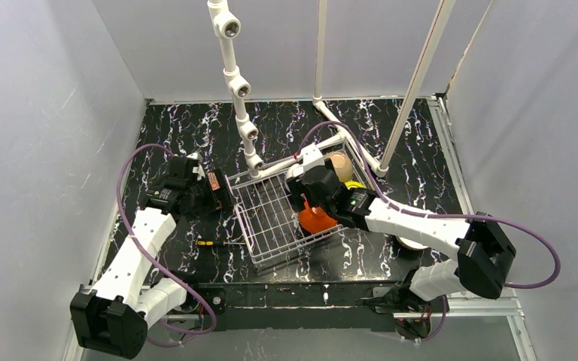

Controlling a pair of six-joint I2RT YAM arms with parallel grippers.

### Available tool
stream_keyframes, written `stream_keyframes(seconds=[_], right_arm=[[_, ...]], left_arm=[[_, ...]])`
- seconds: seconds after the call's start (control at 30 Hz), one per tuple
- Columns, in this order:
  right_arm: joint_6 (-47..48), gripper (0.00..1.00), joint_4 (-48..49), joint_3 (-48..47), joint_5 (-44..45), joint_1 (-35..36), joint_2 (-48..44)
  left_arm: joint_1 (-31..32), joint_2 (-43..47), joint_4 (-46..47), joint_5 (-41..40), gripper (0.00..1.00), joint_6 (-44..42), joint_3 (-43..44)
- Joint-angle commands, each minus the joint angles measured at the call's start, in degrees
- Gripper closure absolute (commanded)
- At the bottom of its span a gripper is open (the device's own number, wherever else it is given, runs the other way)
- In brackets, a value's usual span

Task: Load the bowls into the dish rack

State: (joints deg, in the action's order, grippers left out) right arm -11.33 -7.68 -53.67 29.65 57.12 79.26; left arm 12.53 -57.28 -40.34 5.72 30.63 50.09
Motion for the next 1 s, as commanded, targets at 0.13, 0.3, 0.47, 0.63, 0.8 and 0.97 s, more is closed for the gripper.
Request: stream_keyframes(seconds=[0.13,0.3,0.47,0.63,0.8,0.97], right_arm=[[-5.94,0.09,-12.26,-7.14,-1.00,0.08,-1.72],[-6.68,0.08,-18.11,-5.44,-3.73,0.08,-2.74],[-6.21,0.09,-18.73,-3.13,-3.59,-0.52,-3.86],[-5.75,0.12,-18.43,-2.11,-4.42,-1.78,-2.63],[-5.73,0.14,-18.58,-1.87,-2.97,-2.12,-2.19],[-6.59,0.20,-19.70,-2.42,0.93,-2.11,-3.15]], left_arm=[[-1.47,-1.17,-1.58,-10.09,0.02,6.31,0.56],[-2.04,-3.39,-0.55,-13.94,0.02,6.65,0.79],[-2.27,-6.33,1.07,-15.00,0.12,8.20,0.84],[-2.26,-8.72,1.20,-17.22,0.19,9.65,1.08],[-2.25,-8.88,1.26,-19.97,0.21,12.18,0.09],[-2.25,-7.41,1.30,-24.68,0.23,14.54,-1.22]])
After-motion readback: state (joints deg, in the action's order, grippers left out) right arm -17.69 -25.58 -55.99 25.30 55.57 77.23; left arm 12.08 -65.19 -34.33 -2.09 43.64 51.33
